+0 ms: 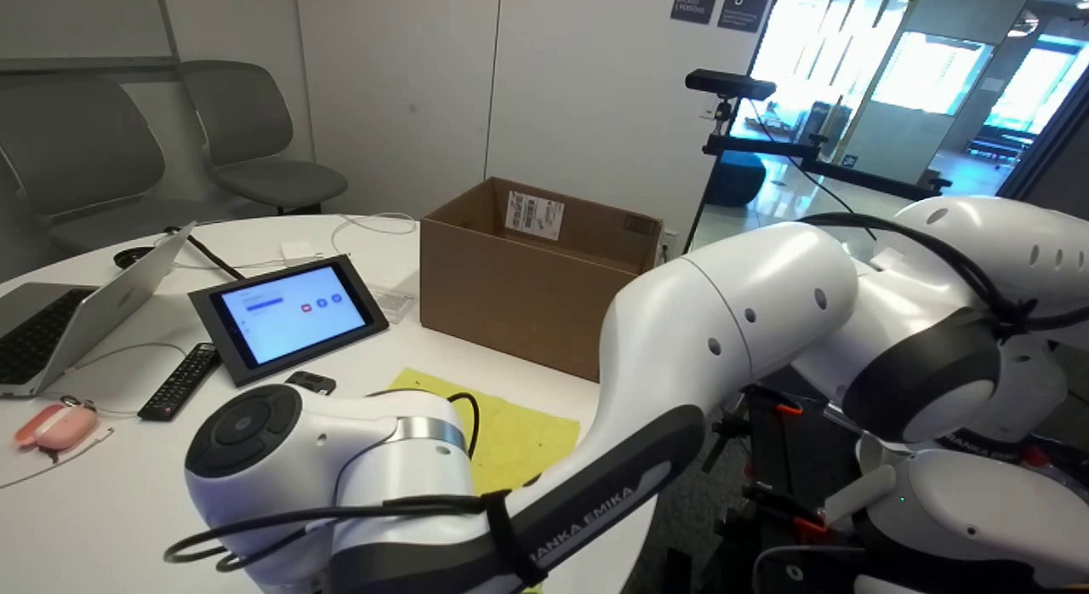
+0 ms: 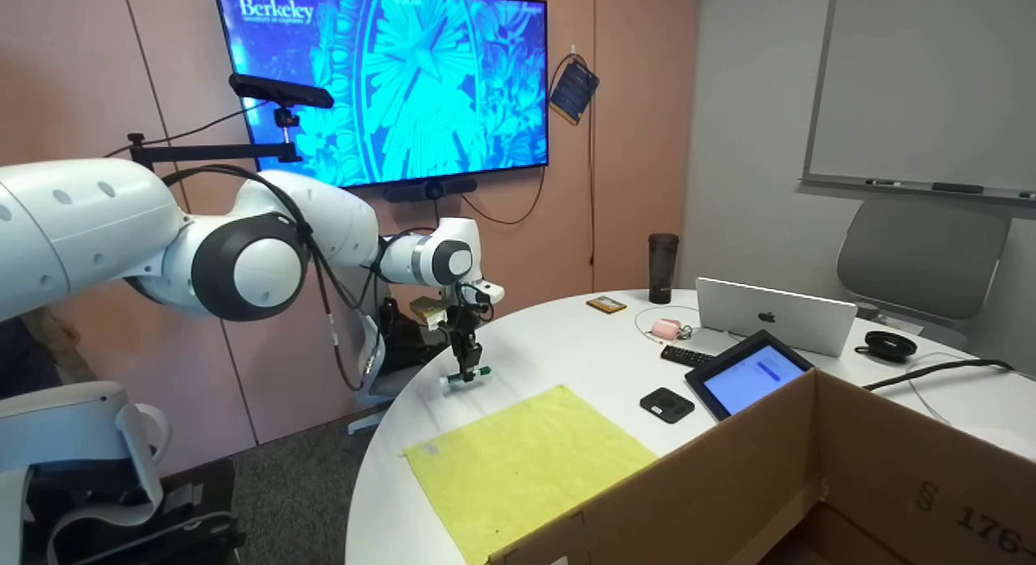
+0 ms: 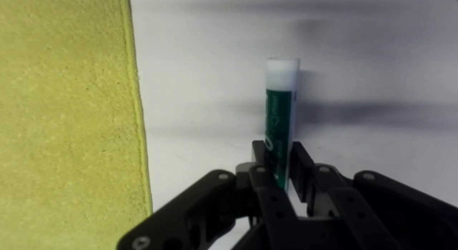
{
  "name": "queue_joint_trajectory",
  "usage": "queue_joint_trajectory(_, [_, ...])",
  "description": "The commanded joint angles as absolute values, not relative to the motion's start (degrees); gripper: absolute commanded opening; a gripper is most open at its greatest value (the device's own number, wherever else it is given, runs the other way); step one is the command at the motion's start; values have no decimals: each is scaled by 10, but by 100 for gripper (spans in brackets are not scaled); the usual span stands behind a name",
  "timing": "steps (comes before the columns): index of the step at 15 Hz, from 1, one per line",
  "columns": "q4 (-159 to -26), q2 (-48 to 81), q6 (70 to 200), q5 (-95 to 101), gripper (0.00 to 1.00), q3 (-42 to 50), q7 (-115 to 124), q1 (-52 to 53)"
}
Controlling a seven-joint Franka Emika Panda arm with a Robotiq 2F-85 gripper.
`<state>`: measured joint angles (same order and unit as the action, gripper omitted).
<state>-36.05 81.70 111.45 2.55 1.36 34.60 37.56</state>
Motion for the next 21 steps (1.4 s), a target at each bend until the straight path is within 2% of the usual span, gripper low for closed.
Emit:
queue_joint_trajectory(1, [-371, 768, 1083, 25, 5, 12, 317, 361])
queue_joint_trajectory(10, [-450, 670, 1054, 11, 5, 7, 279, 270])
queue_joint_trajectory(21, [-668, 620, 1146, -10, 5, 6, 282, 197])
